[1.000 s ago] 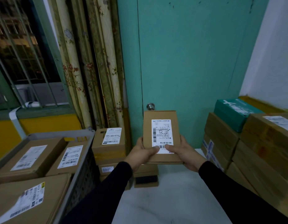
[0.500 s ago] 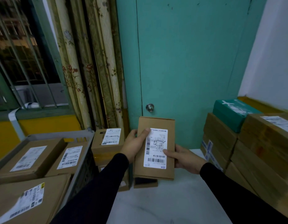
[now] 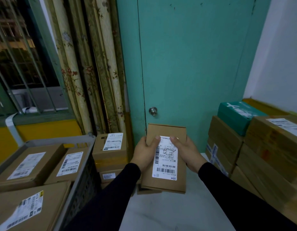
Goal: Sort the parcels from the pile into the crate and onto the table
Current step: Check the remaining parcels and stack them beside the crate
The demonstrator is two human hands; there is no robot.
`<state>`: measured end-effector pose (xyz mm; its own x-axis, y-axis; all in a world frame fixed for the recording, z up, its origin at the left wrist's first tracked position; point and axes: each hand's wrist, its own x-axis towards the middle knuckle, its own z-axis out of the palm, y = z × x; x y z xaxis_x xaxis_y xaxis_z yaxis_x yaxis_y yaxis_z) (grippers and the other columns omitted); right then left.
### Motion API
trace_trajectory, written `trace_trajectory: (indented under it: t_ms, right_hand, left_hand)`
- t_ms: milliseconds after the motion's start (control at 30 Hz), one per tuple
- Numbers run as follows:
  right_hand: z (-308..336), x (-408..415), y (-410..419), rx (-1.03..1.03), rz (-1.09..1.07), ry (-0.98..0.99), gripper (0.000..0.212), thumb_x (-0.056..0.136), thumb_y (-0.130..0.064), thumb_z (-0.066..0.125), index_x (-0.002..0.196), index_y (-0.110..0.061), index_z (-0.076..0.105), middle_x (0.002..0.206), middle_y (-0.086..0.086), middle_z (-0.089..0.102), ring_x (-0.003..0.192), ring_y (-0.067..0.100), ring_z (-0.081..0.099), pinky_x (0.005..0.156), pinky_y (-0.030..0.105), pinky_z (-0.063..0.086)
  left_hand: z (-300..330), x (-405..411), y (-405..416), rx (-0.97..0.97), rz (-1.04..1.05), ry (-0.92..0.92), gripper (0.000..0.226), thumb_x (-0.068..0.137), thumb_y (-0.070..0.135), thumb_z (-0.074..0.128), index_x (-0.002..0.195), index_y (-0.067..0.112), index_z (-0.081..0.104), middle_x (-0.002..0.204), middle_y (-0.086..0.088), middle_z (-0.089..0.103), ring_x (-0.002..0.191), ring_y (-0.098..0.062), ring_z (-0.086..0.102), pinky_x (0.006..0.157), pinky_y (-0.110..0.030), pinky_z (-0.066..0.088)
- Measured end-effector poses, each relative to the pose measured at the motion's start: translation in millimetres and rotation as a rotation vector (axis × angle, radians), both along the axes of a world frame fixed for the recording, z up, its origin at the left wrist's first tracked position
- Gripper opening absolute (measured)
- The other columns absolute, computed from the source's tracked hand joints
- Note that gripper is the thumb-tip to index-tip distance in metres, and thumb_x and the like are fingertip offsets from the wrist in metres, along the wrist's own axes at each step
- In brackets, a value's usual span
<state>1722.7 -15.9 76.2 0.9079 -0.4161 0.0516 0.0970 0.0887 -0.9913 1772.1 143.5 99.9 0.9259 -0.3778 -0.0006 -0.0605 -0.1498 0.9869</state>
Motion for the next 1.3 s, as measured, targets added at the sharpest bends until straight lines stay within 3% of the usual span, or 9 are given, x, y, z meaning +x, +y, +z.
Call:
trace_trajectory:
  t_ms: [333,467,533,733,833,933,1067,1167,1300]
  right_hand:
    - [-2.0,0.9,-4.7,-0.022,0.015,0.008,0.037,0.095,-0.028,0.07,0.127,-0.018,0.055,0.115,0.004,0.075,0.101,0.021,0.074,0.09,0.038,0.058]
    - [-5.4,1.5,-15.0,-0.091,0.066,0.095,0.047,0.093,-0.027,0.072,0.135,-0.021,0.053,0.12,0.001,0.073,0.108,0.02,0.071,0.1,0.043,0.054]
    - [-4.3,2.7,-16.2,-0.022,0.094,0.113,0.044,0.094,-0.018,0.069,0.134,-0.019,0.053,0.119,0.004,0.073,0.104,0.02,0.07,0.092,0.039,0.054]
    - [3.9,3.9,-13.0,0.221,0.109,0.017,0.058,0.09,-0.057,0.061,0.131,-0.016,0.056,0.117,0.011,0.073,0.109,0.024,0.07,0.092,0.039,0.052]
    - [2.8,4.8,-14.8,0.199,0.022,0.008,0.029,0.098,-0.037,0.06,0.116,-0.014,0.059,0.097,0.007,0.071,0.088,0.017,0.071,0.079,0.034,0.051]
    - [0.9,3.3,-14.9,0.108,-0.021,0.01,0.007,0.1,-0.02,0.055,0.099,-0.015,0.058,0.091,0.005,0.061,0.081,0.014,0.061,0.075,0.032,0.045]
    - [4.3,-3.0,-14.8,-0.107,0.054,0.125,0.012,0.102,-0.032,0.053,0.109,-0.024,0.058,0.109,0.003,0.061,0.094,0.012,0.057,0.079,0.029,0.041]
    - [0.0,-5.9,-22.4,-0.365,0.076,0.241,0.045,0.099,-0.056,0.053,0.135,-0.03,0.056,0.132,-0.001,0.051,0.115,0.016,0.053,0.094,0.03,0.042]
    - [2.1,-7.9,-15.3,-0.134,0.126,0.196,0.04,0.093,-0.05,0.066,0.121,-0.024,0.053,0.116,0.003,0.061,0.08,0.019,0.061,0.064,0.023,0.049]
  left_hand:
    - [3.8,-3.0,5.4,0.026,-0.052,-0.039,0.042,0.1,0.047,0.057,0.131,0.02,0.051,0.111,0.005,0.071,0.099,-0.013,0.07,0.095,-0.037,0.056]
    - [7.6,-3.1,10.8,0.044,-0.138,0.084,0.066,0.095,0.058,0.056,0.15,0.023,0.04,0.143,0.007,0.055,0.127,-0.017,0.056,0.117,-0.04,0.036]
    - [13.0,-6.3,10.7,0.031,-0.167,0.141,0.07,0.095,0.064,0.05,0.151,0.026,0.034,0.145,0.01,0.045,0.132,-0.013,0.044,0.113,-0.033,0.026]
    - [21.9,-7.5,5.0,0.022,-0.198,0.233,0.069,0.097,0.072,0.03,0.151,0.03,0.037,0.149,-0.002,0.048,0.129,-0.017,0.046,0.115,-0.046,0.027]
    - [24.6,-5.8,5.7,0.053,-0.211,0.238,0.037,0.101,0.061,0.039,0.113,0.03,0.055,0.111,0.001,0.062,0.102,-0.019,0.06,0.095,-0.04,0.046]
    - [19.4,-2.9,5.6,0.047,-0.216,0.259,0.032,0.101,0.053,0.045,0.111,0.026,0.06,0.104,-0.004,0.064,0.097,-0.025,0.064,0.091,-0.038,0.053]
    - [9.4,-1.8,2.8,-0.063,-0.17,0.316,0.04,0.096,0.044,0.063,0.125,0.018,0.056,0.116,-0.01,0.064,0.108,-0.028,0.065,0.098,-0.042,0.056]
    - [5.0,0.0,5.3,-0.135,-0.136,0.285,0.044,0.093,0.031,0.071,0.125,0.008,0.053,0.122,-0.014,0.062,0.11,-0.024,0.064,0.102,-0.036,0.054]
    - [5.8,0.7,5.7,-0.059,-0.145,0.159,0.06,0.079,0.044,0.084,0.12,0.012,0.054,0.121,-0.013,0.063,0.114,-0.027,0.063,0.107,-0.041,0.05]
